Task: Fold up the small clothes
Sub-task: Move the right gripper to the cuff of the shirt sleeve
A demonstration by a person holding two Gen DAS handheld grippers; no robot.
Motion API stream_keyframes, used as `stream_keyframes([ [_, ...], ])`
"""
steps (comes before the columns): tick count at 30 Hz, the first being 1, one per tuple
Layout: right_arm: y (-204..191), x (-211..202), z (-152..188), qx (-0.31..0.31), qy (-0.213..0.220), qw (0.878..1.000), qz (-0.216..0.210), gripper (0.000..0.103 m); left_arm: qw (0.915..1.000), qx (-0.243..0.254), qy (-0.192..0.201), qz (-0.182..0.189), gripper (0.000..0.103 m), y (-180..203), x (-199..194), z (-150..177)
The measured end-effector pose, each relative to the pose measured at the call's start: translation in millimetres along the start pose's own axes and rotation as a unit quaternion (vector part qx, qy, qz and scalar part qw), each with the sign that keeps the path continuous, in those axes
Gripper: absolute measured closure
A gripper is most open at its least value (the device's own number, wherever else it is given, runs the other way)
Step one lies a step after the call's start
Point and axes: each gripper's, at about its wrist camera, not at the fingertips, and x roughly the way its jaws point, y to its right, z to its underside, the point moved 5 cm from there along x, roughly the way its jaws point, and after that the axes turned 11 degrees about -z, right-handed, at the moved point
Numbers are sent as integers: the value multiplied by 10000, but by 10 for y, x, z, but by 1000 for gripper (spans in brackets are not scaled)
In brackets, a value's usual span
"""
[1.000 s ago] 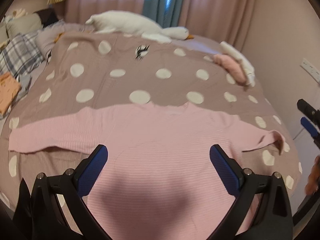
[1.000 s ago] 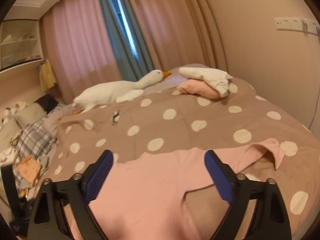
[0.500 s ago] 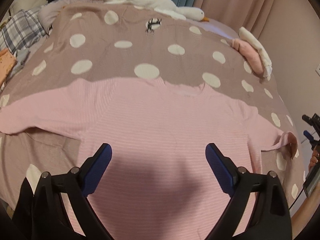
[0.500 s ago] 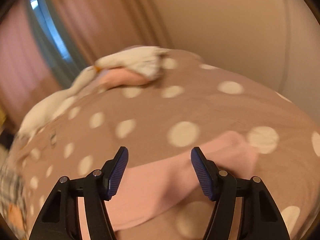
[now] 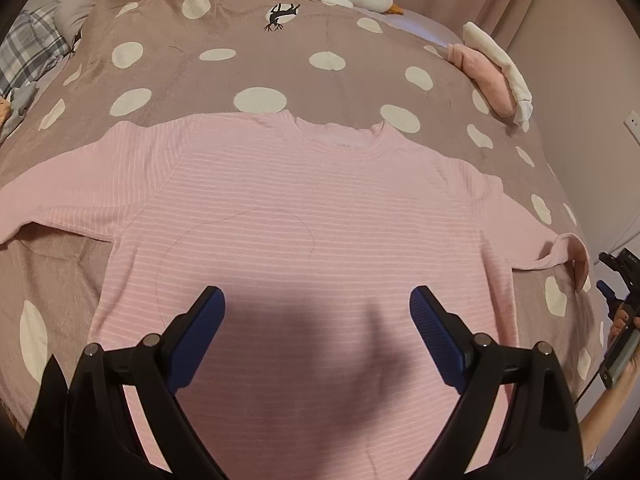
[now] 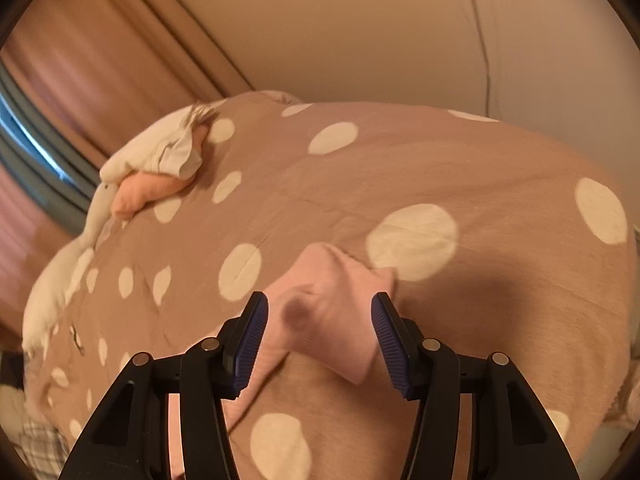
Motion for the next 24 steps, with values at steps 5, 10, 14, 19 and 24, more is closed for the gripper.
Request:
stream_keyframes([
  [5,-55,-11,93,306,-199,9974,-618,46,10000,-56,-32,61,9,10,-25,22],
  [10,-310,195,287,344,-555,9932,-968,46,10000,-52,8,67,9,12,-94,48],
  [14,-329,405,288,444,-577,9933,-894,46,10000,-65,67,32,9,-8,-131,47],
  [19,-84,441,161,746,-325,9943,-689,46,10000,-70,17,27,9,1,-101,48],
  [24,64,419,79,850,-181,9934,-742,46,10000,-27,-46,16,9,38,-58,60],
])
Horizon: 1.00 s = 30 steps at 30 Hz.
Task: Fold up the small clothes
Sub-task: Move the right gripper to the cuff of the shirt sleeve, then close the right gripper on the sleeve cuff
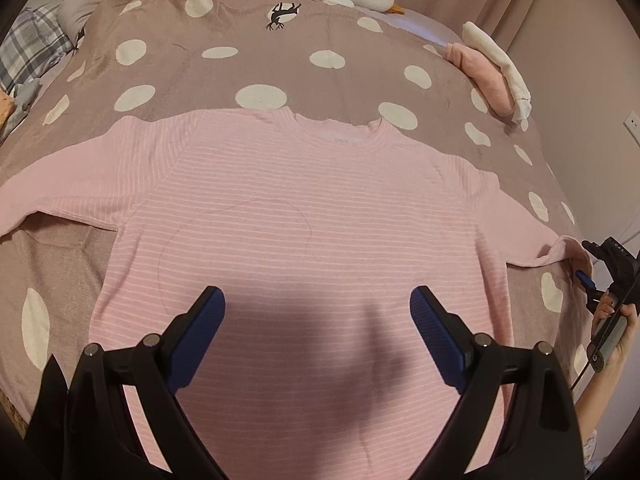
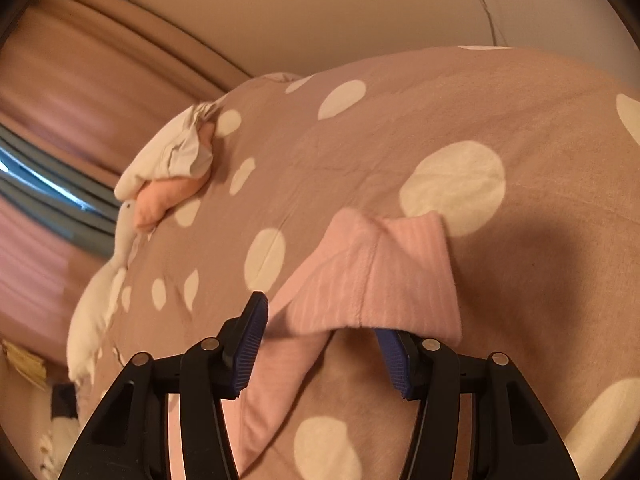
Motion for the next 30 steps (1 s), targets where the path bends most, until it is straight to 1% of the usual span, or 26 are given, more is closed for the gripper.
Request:
stream_keyframes([
  [2,20,-46,-26,-14,90,10000,10,47,10000,21,-18,11,9,13,5,11],
  [3,26,-76,-44,-91,185,9997,106,52,10000,37,-26,14,9,20,10,14],
  [4,36,-110,-65,-236,279,9988,330,65,10000,47,-26,11,9,24,12,18],
  [5,44,-140,-84,-388,353,9970,562,71,10000,54,-25,6,9,27,15,19],
  [6,54,-163,-101,-532,425,9947,769,82,10000,57,-25,-4,9,26,19,19],
  [7,75,-177,-115,-603,451,9933,876,91,10000,55,-25,-13,9,26,22,20],
  [8,99,-183,-124,-586,438,9936,864,93,10000,52,-25,-17,9,26,24,21],
  [9,136,-204,-133,-461,407,9953,749,94,10000,48,-28,-19,9,21,26,19],
  [11,140,-278,-148,-450,483,9958,630,94,10000,42,-23,-31,9,10,26,14],
  [13,72,-369,-172,-703,631,9933,665,94,10000,42,-6,-51,9,-7,27,8],
  [14,45,-374,-182,-810,634,9924,680,94,10000,42,-8,-62,9,-6,30,8],
  [16,111,-311,-186,-769,510,9929,750,94,10000,19,-27,-83,9,-23,44,9],
  [18,297,-192,-158,-469,213,9938,989,94,9999,8,-52,-86,9,-33,51,16],
  [19,384,-166,-148,-288,129,9943,1015,94,9999,15,-59,-88,9,-37,54,19],
  [20,458,-168,-158,-89,141,9960,877,94,9999,23,-58,-93,9,-38,50,23],
  [22,492,-222,-197,110,216,9980,586,94,9999,28,-48,-119,9,-43,52,21],
  [24,472,-302,-245,64,377,9984,413,94,9999,30,-52,-139,9,-44,60,23],
  [26,445,-349,-251,-16,477,9981,402,94,9999,44,-78,-146,9,-41,72,28],
  [30,412,-374,-233,-3,464,9980,424,94,9998,68,-98,-152,9,-34,77,39],
])
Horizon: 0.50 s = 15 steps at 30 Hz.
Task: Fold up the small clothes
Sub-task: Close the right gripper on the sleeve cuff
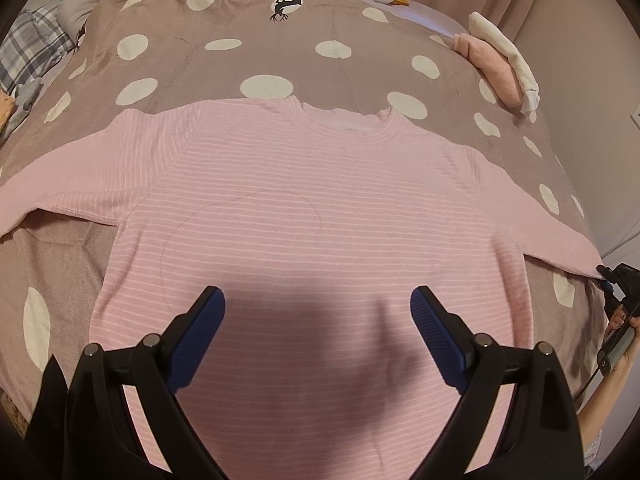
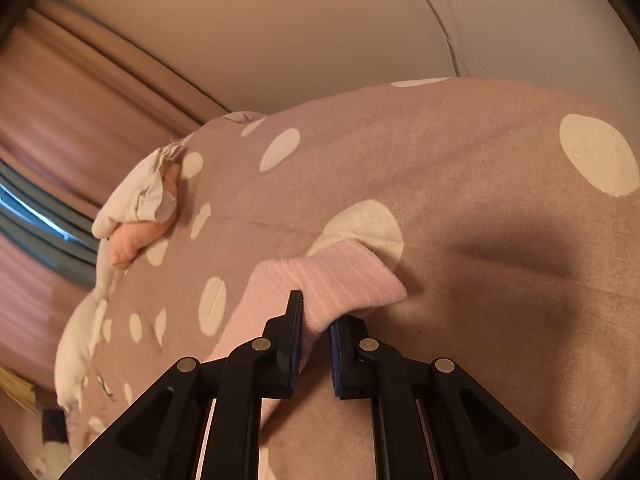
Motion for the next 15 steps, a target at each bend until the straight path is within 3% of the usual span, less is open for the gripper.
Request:
stream_keyframes([
  [6,-60,-99,-47,-26,223,9997,-131,90,10000,0,-12,-20,8,4,15,0],
  [10,8,-140,-86,-31,428,9989,178,67,10000,39,-41,-31,8,17,31,11],
  [15,148,19,-40,173,82,9994,299,67,10000,41,-72,2,8,28,41,15],
])
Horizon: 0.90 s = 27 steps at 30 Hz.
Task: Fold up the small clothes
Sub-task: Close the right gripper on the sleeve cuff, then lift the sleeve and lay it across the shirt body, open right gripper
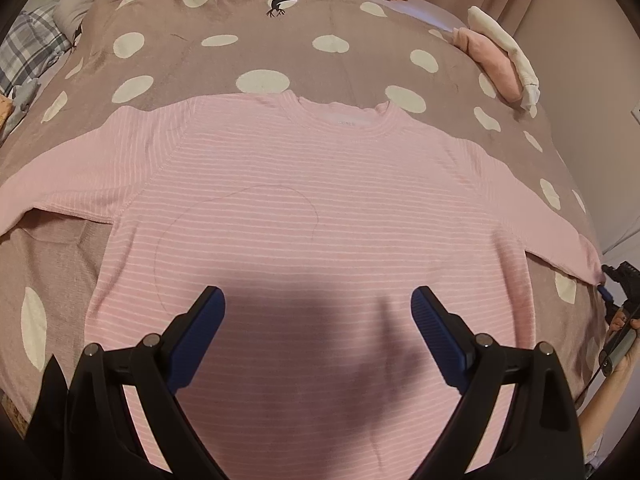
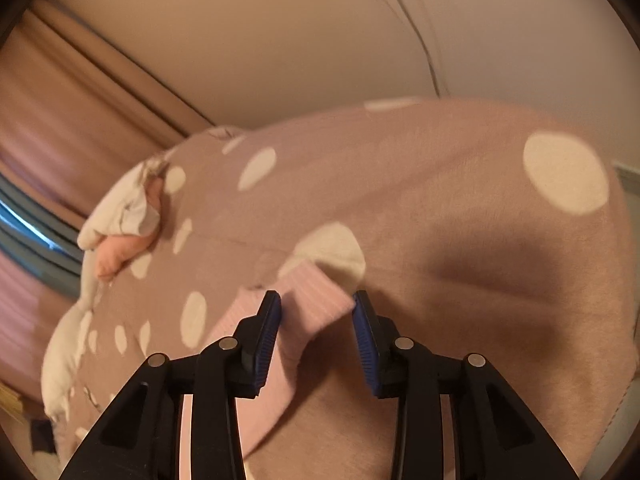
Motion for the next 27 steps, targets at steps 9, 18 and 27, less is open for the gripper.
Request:
stream_keyframes([
  [9,0,81,67,302,-213,9983,-459,67,10000,11,-24,-5,8,19,12,3],
  [18,-269,-243,-59,-340,636,9945,-766,92,10000,1,-16,-32,8,-4,21,8],
  [27,-671,-204,29,-1171,549,9886,-765,96,10000,-60,2,-45,8,-52,4,-3],
])
